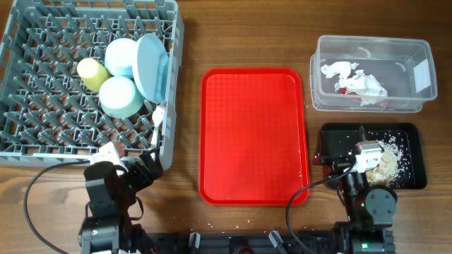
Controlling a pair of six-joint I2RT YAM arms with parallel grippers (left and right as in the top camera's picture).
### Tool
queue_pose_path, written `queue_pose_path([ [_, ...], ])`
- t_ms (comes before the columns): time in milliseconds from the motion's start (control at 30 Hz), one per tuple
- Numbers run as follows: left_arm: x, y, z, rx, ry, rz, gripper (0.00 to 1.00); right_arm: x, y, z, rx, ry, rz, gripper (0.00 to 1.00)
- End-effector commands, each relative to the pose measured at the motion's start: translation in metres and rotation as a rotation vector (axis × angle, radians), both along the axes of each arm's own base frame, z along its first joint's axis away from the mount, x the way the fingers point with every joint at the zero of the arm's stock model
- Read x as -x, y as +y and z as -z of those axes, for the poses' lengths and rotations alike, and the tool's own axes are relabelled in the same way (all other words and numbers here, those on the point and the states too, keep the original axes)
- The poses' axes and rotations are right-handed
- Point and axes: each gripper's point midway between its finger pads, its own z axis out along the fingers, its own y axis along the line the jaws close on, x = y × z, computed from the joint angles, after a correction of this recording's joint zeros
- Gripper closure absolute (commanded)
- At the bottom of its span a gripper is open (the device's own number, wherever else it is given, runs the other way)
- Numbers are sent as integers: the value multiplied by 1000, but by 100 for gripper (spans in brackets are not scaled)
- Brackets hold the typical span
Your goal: Sort waste into correct bins and load items into the dishwasher rack
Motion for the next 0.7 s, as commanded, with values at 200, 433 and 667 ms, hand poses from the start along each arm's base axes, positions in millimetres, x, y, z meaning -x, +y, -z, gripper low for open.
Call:
queue_pose_path([
  [200,-33,-24,-49,-99,-459,167,0,0,-4,-2,12,-13,19,0],
  [433,-34,-11,-63,-152,-573,94,0,0,-4,-2,12,-13,19,0],
  [667,-30,-12,-100,-243,-746,117,0,0,-4,-2,12,-13,19,0],
])
